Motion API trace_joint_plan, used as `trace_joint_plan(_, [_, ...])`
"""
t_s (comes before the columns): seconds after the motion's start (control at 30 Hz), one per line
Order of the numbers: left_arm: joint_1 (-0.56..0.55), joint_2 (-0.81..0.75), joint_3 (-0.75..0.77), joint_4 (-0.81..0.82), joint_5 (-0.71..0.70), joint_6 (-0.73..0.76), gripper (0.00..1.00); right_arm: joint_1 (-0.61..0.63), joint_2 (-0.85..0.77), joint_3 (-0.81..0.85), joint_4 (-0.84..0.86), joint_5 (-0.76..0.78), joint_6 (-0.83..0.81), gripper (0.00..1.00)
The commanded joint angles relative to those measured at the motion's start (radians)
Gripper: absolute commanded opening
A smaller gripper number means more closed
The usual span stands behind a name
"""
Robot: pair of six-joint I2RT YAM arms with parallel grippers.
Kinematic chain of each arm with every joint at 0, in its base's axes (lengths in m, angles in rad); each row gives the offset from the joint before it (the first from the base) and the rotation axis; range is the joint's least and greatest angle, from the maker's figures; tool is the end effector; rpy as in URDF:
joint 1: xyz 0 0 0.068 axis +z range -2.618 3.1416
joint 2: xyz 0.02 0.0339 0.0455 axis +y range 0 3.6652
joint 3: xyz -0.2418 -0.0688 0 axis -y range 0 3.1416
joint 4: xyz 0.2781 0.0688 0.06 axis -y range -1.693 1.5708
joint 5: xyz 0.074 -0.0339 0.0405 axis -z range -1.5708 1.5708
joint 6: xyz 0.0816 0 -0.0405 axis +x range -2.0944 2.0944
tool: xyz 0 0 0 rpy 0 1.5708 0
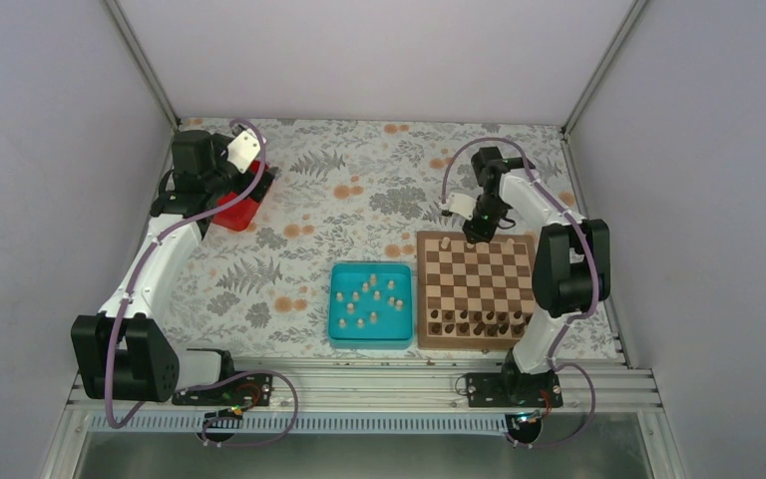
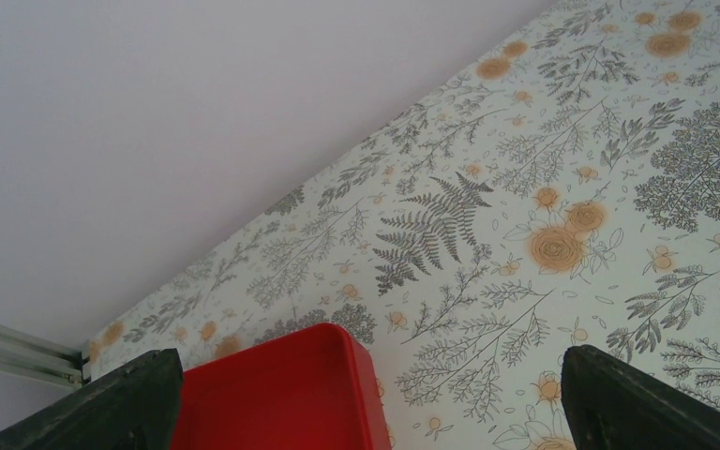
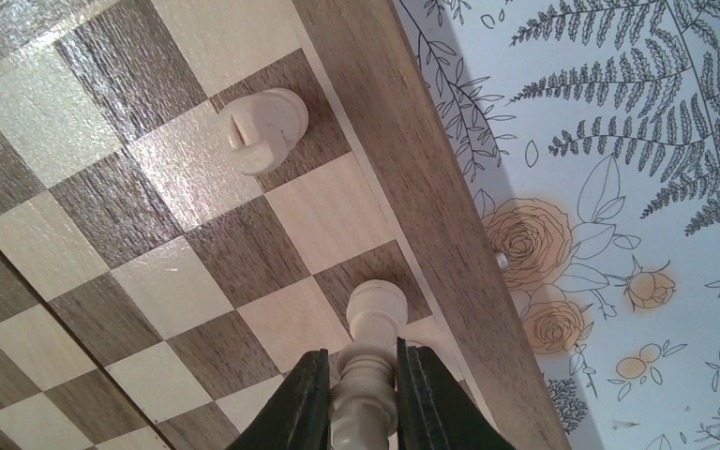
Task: Set up the chess pieces on the board
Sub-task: Place the chess piece on the chessboard.
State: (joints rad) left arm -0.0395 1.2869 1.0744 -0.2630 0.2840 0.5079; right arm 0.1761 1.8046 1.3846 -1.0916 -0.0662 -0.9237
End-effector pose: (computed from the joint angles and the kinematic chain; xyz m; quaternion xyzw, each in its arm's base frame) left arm 0.3710 -0.0375 0.2759 0.2994 0.7938 0.0021 0.5294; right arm 0.3570 0.0690 0.1350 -0.5229 0.8512 0.0200 0.0396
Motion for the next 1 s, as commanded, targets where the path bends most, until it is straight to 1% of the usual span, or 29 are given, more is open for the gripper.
trace_joint_plan(0.0, [0.003, -0.016, -0.011, 0.023, 0.016, -0.002, 1.0, 0.002, 0.01, -0.004, 0.013, -0.015, -0.015, 0.16])
trace_joint_plan(0.63, [0.003, -0.004, -0.001, 0.013, 0.022, 0.002, 1.0, -0.001, 0.025, -0.025, 0.029, -0.015, -0.014, 0.18])
trace_joint_plan(0.9, [0.003, 0.004, 0.005, 0.013, 0.023, 0.003, 1.0, -0.003, 0.02, -0.017, 0.011, -0.025, -0.011, 0.22])
trace_joint_plan(0.97, [0.003, 0.003, 0.005, 0.015, 0.023, 0.003, 1.0, -0.005, 0.018, -0.016, 0.009, -0.019, -0.011, 0.24])
